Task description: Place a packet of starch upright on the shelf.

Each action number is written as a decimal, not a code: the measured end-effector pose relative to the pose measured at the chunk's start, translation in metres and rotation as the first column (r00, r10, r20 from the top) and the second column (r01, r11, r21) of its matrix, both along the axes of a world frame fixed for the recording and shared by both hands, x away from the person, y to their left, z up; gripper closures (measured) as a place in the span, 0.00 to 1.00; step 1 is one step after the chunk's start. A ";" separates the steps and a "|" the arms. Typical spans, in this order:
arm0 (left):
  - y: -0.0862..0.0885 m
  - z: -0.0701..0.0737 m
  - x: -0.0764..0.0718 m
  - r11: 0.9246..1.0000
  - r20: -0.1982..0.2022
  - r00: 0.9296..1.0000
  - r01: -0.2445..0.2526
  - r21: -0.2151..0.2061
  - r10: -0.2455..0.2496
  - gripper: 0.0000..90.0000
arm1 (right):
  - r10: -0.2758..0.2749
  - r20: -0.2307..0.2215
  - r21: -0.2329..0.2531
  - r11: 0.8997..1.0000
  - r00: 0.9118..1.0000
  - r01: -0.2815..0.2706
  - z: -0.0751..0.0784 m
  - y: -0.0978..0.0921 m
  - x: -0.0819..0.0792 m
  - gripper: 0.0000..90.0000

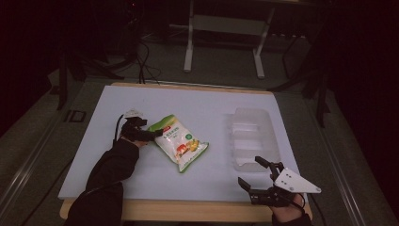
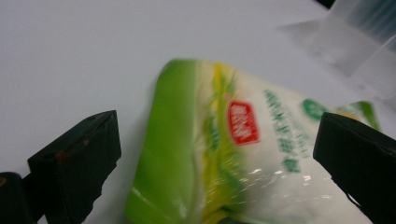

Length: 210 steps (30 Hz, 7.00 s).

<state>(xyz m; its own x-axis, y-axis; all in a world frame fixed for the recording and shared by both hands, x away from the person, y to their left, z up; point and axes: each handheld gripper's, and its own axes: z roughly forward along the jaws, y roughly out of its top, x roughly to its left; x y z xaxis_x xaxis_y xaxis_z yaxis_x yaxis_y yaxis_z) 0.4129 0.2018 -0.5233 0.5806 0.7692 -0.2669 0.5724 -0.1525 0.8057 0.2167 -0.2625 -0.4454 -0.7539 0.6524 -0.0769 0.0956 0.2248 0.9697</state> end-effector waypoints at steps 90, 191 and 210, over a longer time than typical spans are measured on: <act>-0.088 0.142 -0.087 0.848 0.220 0.820 0.496 0.187 -0.528 0.90 | 0.064 -0.042 0.030 0.998 0.997 -0.063 0.047 -0.003 0.045 0.23; -0.029 0.055 -0.139 0.955 0.388 0.893 0.284 -0.087 -0.230 0.00 | -0.085 -0.233 -0.001 0.996 0.969 0.087 0.074 -0.054 0.101 0.93; -0.021 0.039 -0.138 0.959 0.378 0.904 0.258 -0.115 -0.198 0.00 | -0.111 -0.337 0.039 0.990 0.935 0.132 0.018 -0.072 0.100 0.93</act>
<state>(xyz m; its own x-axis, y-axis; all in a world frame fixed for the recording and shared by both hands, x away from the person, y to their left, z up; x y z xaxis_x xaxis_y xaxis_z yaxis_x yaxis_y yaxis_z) 0.2753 0.1805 -0.4843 0.8144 0.5690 -0.1143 0.2047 -0.0974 0.9740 0.3169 -0.3346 -0.4278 -0.6442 0.7363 0.2071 0.4381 0.1332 0.8890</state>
